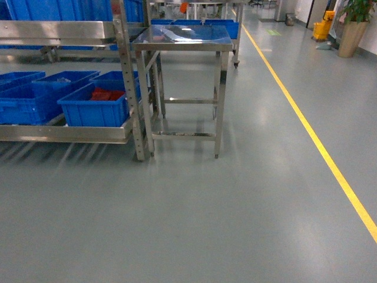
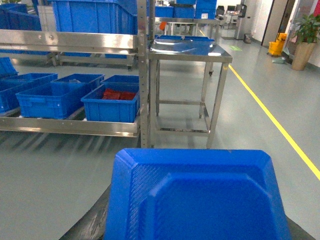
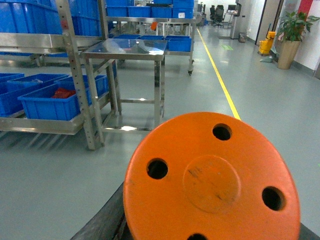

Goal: Sort blue parts and orange caps into right shelf containers

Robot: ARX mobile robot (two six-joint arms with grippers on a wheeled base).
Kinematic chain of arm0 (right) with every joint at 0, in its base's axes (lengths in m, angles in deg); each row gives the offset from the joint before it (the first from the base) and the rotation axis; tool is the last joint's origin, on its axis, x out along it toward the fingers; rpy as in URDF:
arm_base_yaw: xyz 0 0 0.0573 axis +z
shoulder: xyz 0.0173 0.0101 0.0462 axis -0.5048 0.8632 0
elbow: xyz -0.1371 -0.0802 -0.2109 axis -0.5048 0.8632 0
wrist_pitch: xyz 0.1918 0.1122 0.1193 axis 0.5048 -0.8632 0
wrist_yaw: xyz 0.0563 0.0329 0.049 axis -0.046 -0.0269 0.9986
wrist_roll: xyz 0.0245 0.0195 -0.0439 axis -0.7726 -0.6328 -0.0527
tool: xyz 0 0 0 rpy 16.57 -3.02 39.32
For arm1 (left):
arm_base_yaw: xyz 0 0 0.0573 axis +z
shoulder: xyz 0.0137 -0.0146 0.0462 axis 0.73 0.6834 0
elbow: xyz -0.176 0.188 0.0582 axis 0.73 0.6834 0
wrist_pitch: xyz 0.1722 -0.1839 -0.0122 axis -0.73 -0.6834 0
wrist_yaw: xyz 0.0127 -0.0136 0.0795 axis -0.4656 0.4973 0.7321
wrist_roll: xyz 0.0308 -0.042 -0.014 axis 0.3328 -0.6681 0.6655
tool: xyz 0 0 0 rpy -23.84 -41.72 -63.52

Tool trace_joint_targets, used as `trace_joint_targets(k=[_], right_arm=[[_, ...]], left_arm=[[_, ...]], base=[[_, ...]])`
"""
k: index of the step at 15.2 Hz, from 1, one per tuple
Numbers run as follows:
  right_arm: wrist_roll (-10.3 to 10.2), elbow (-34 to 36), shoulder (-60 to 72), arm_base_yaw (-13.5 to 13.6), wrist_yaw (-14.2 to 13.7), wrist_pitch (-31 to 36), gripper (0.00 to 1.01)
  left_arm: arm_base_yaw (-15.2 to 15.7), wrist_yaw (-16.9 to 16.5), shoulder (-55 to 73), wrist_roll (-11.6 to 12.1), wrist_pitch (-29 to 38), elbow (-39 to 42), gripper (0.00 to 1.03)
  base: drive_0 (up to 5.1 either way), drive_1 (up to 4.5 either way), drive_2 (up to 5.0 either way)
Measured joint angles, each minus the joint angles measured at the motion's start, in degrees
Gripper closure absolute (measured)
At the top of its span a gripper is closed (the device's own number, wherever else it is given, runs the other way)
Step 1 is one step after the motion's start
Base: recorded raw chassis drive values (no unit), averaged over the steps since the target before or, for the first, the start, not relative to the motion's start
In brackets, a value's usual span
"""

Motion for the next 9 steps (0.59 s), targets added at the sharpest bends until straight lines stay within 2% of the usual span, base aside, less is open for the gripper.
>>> trace_joint_targets(k=[9], right_arm=[[0.0,0.0,0.0,0.0,0.0,0.0,0.58]], left_arm=[[0.0,0.0,0.0,0.0,0.0,0.0,0.62]], base=[[0.1,4.43,-4.2]])
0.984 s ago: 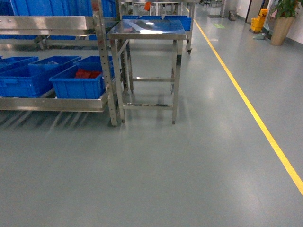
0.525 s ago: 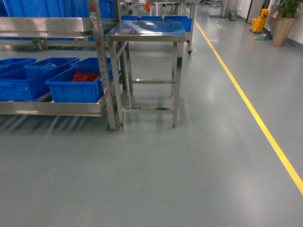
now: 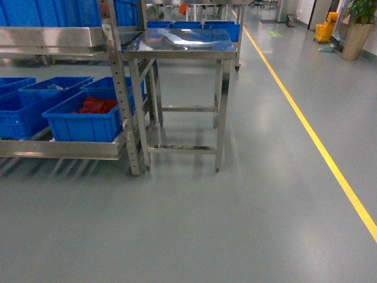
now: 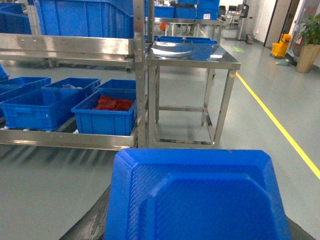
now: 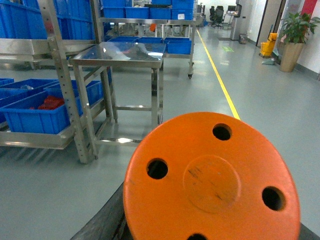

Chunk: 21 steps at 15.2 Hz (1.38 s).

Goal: Sort blue parts and orange caps into right shelf containers

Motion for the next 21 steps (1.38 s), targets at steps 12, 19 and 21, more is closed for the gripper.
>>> trace_joint_targets(k=[12,19,21], right_arm=[[0.0,0.0,0.0,0.0,0.0,0.0,0.58],[0.0,0.0,0.0,0.0,0.0,0.0,0.58],[0.0,0.0,0.0,0.0,0.0,0.0,0.58]], left_arm=[[0.0,0.0,0.0,0.0,0.2,0.0,0.62],[0.0,0.0,0.0,0.0,-0.2,0.0,0.62],[0.0,0.0,0.0,0.0,0.0,0.0,0.62]], base=[[0.0,4.33,-4.3],[0.0,4.34,-4.3],[0.0,4.33,-4.3]])
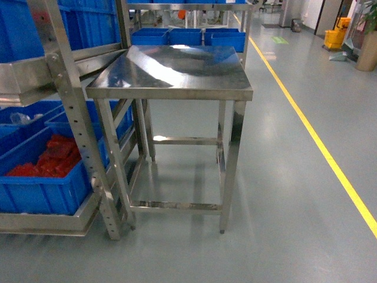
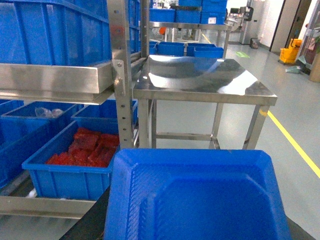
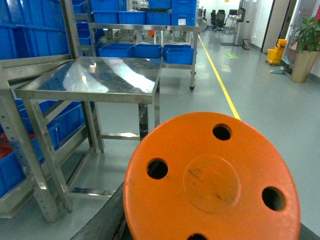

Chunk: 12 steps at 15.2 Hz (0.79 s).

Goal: Sort blue parts and orange caps into right shelf containers

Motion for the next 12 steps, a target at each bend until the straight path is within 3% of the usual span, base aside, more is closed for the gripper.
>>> trace_joint_targets(k=[7,9,12], right_arm=[[0.0,0.0,0.0,0.0,0.0,0.1,0.58],[0.0,0.0,0.0,0.0,0.0,0.0,0.58],[0.0,0.0,0.0,0.0,-0.2,0.2,0.58]], left_arm=[[0.0,-0.1,0.0,0.0,0.0,0.0,0.62],[0.0,0.1,0.0,0.0,-0.3,0.0,0.62],[0.0,-0.1,0.0,0.0,0.1,0.0,0.62]], base=[[0.0,4.37,-4.3],[0.0,0.0,0.0],[-4.8,2.51,2.5]])
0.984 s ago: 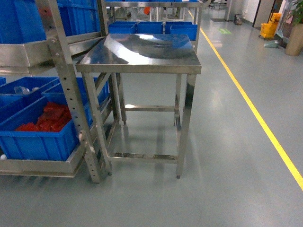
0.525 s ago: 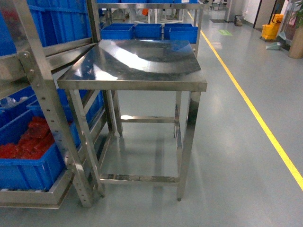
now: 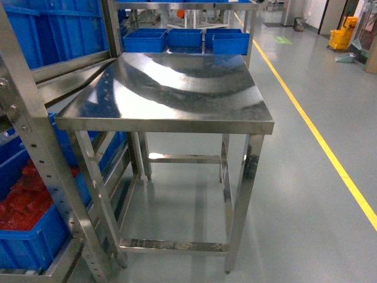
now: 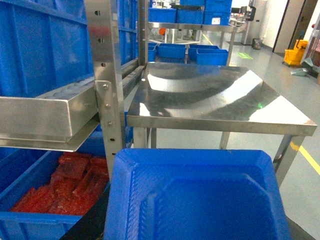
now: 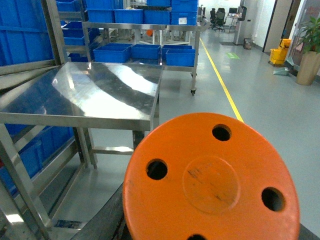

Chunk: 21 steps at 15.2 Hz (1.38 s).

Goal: Sort blue parts and orange caps into right shelf containers

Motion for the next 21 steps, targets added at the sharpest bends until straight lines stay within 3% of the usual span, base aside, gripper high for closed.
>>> trace_joint_targets(k=[21], right_arm=[[0.0,0.0,0.0,0.0,0.1,-0.1,0.58]], left_arm=[[0.0,0.0,0.0,0.0,-0.1,0.0,0.62]], base=[[-5.0,2.46,2.5]])
